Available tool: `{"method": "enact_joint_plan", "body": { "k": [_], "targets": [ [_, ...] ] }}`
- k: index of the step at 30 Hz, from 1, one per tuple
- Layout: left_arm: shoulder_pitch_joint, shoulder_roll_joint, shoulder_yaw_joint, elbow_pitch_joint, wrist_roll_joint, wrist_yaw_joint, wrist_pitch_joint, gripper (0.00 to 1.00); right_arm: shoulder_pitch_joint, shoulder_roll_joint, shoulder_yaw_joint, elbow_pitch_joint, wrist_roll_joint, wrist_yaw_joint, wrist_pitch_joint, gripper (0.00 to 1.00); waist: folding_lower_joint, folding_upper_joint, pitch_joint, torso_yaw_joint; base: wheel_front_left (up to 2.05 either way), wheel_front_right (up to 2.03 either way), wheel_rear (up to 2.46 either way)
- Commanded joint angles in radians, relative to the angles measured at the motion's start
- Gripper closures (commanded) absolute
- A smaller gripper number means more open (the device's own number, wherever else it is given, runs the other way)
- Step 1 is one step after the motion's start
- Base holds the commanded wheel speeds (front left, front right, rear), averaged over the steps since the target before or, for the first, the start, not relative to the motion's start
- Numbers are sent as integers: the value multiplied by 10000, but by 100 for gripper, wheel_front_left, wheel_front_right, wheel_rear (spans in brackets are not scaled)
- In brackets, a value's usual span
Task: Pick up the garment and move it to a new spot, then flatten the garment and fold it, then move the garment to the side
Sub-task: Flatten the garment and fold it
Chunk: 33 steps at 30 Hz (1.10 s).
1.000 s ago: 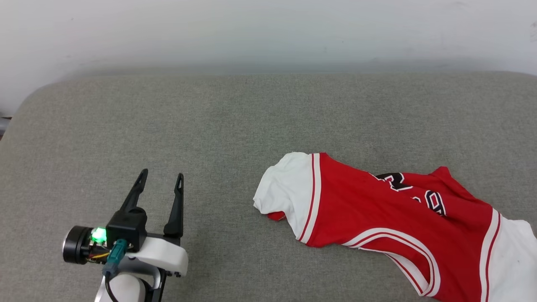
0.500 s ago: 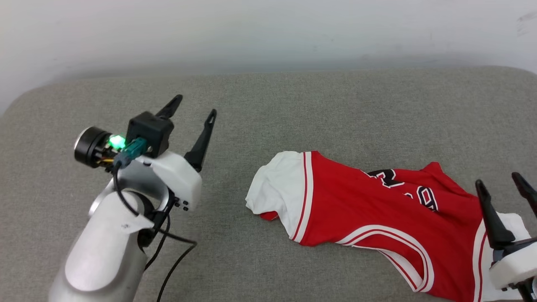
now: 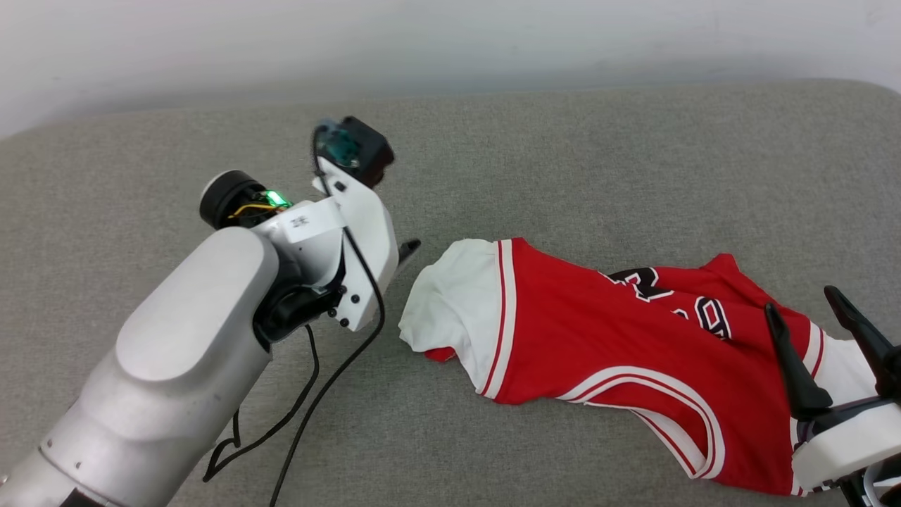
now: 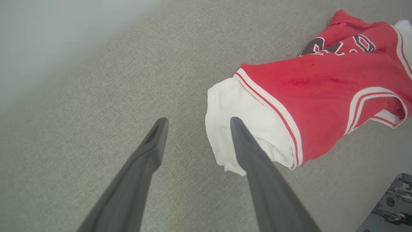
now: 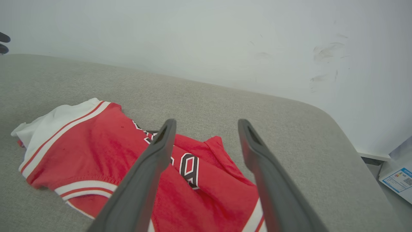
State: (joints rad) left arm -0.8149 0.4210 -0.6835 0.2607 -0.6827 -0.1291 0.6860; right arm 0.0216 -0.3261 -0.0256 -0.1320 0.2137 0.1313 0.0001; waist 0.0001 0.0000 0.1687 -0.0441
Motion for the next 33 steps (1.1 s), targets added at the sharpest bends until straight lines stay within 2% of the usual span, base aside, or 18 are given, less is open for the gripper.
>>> {"method": "enact_joint_plan", "body": {
  "k": [1,4,8,25,27,33],
  "targets": [
    [-301,10,-337,191,-209,-3,415,0,-187,11,32,-36,35,-11,-6,0,-1,0,121,-72,0,0,0],
    [-721,77,-1049,608,-628,-4,1212,0,-363,-17,124,-30,65,-11,14,0,-1,0,299,-180,0,0,0],
    [-1103,147,-1948,1044,-974,-4,1726,0,-550,72,214,-58,-7,-11,14,0,-1,0,551,-333,0,0,0],
    [-1230,221,-5253,2651,-1986,-5,1175,0,-1245,186,447,281,-117,-11,-227,0,-1,0,1335,-640,0,0,0],
    [-1230,193,-5509,2628,-2134,-5,965,99,-1294,182,447,315,-119,-11,-246,0,-1,0,1364,-636,0,0,0],
    [-1715,431,-5741,2529,-2173,-6,-409,100,-1130,202,459,411,-185,-11,-250,0,-1,0,1165,-550,0,0,0]
  ]
}}
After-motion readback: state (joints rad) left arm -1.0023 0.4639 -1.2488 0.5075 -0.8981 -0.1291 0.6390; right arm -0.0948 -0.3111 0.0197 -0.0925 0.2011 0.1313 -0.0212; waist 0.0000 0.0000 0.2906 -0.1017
